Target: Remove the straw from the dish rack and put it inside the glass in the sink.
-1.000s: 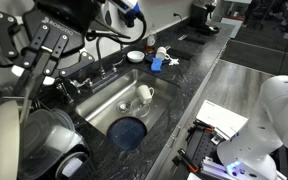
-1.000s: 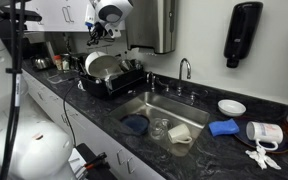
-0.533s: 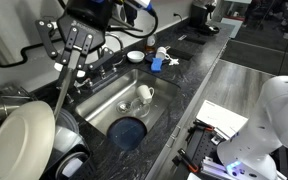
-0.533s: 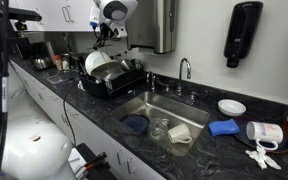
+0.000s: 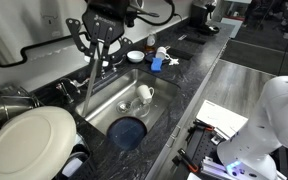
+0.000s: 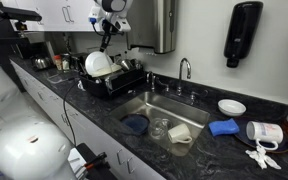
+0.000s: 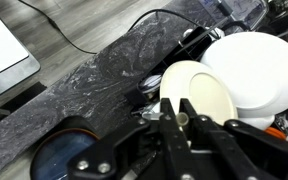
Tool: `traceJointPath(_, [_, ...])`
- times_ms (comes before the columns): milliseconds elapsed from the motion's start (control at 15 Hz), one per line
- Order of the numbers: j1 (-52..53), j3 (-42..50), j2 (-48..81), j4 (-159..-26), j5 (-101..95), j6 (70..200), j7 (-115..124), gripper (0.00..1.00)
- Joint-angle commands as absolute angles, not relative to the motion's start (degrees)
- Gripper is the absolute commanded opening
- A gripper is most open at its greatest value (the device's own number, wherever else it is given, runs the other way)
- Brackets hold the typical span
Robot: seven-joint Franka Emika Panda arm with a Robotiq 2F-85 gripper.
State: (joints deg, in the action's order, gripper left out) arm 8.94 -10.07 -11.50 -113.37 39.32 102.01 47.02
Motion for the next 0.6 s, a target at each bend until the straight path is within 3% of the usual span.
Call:
traceJointPath(0, [7.9, -10.4, -12.5, -115.5, 36.4, 101.7, 49.1, 0.03])
traceJointPath(533, [6.4, -9.7, -13.1, -125.8, 34.3, 107.7, 53.6, 0.03])
